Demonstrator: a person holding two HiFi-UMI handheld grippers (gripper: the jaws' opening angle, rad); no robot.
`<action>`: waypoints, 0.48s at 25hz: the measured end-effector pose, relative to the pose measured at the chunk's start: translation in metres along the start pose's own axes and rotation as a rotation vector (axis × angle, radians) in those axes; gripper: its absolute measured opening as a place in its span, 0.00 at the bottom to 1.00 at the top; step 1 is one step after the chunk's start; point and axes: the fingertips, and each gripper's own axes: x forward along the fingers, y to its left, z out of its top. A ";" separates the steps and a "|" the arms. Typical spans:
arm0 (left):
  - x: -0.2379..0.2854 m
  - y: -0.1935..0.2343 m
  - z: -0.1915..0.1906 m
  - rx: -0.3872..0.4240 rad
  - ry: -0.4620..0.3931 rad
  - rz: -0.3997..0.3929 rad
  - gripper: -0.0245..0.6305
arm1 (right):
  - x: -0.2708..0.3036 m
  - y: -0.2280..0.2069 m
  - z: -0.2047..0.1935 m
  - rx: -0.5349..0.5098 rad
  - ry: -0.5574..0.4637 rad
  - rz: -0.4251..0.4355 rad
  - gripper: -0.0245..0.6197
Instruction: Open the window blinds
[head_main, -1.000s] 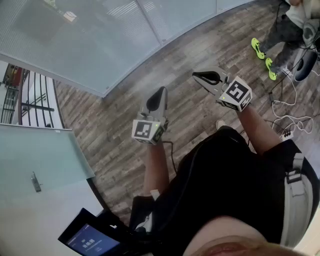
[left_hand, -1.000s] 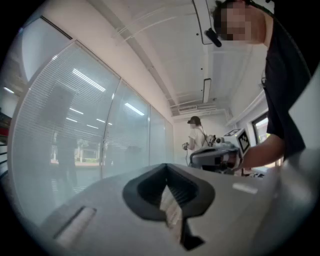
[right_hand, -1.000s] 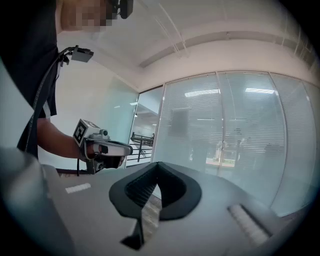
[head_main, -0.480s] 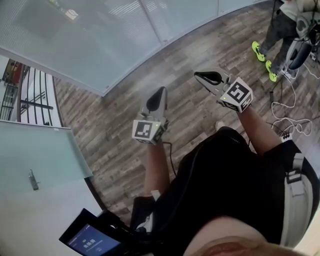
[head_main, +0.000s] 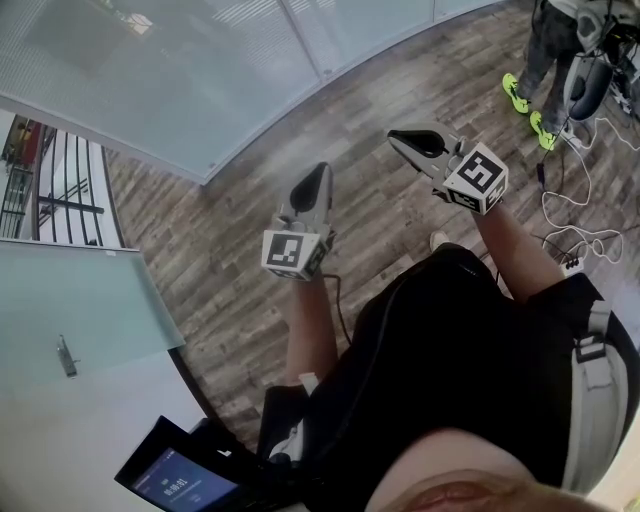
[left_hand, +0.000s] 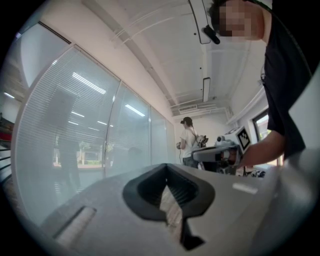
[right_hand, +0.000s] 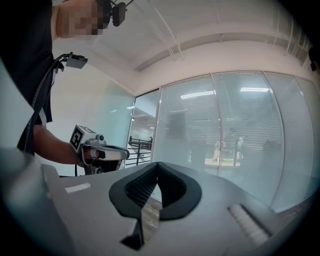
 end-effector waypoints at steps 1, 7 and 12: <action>0.000 0.000 0.000 0.003 -0.006 0.000 0.04 | 0.000 0.000 0.000 -0.001 0.001 0.000 0.05; 0.000 -0.001 0.002 -0.006 0.004 -0.010 0.04 | 0.003 0.001 0.003 -0.006 -0.002 0.006 0.05; -0.003 -0.001 0.000 -0.013 -0.004 -0.001 0.04 | 0.004 0.006 0.001 -0.011 -0.001 0.017 0.05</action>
